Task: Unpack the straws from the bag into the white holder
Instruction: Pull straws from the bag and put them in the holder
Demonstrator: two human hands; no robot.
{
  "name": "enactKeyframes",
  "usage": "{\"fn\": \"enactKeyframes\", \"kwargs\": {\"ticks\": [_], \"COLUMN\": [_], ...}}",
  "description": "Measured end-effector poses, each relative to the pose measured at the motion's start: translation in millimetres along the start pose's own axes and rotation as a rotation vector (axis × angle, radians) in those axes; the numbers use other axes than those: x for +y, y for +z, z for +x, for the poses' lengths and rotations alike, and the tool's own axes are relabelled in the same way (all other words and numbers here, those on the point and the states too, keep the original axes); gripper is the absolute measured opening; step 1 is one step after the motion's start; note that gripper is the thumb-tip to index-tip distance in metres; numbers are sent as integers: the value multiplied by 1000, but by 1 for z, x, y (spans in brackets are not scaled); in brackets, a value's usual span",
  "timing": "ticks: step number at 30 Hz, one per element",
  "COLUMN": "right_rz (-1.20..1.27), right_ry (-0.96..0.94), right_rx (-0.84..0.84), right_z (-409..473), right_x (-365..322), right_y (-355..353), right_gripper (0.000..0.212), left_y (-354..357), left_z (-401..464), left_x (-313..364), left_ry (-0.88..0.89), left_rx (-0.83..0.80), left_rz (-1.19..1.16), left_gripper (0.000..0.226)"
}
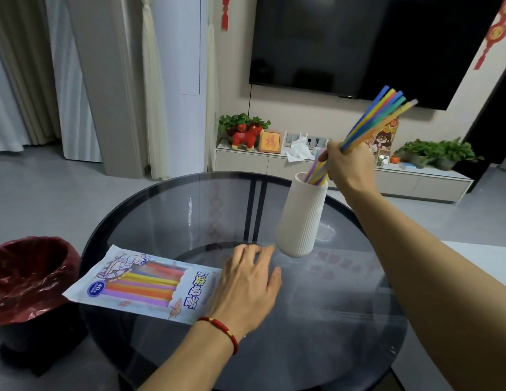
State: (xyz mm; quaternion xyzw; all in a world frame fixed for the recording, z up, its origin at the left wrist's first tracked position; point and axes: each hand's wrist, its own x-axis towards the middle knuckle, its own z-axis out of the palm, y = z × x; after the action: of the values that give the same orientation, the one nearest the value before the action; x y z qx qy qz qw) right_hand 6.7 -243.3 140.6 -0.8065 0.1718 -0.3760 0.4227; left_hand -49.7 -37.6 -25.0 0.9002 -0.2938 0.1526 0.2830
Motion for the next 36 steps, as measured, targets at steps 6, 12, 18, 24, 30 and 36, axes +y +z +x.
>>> {"fn": "enactKeyframes", "kwargs": {"ticks": [6,12,18,24,30,36], "right_rz": [-169,-113,-418,-317,-174,-298], "right_ry": [-43,-190,-392,-510,-399,-38], "right_rx": [-27,197,-234,-98,-213,-687], "right_z": [8,6,-9,-25,-115,-179], "right_x": [-6,0,24,13,52,111], "right_y": [3,0,11,-7,-11,9], "right_gripper": [39,62,45,41,19,31], "left_y": [-1,-3,-4,-19,-36,-33], "left_z": [0,0,1,0,-14,-10], "left_x": [-3,-6,-15,-40,-69,-66], "left_ry": [-3,1,-2,-8,1,68], "left_rx": [-8,6,-36,-411,-804,-731], "left_rz": [-7,-11,37,206,345,409], "left_gripper": [50,45,56,105,139,131]}}
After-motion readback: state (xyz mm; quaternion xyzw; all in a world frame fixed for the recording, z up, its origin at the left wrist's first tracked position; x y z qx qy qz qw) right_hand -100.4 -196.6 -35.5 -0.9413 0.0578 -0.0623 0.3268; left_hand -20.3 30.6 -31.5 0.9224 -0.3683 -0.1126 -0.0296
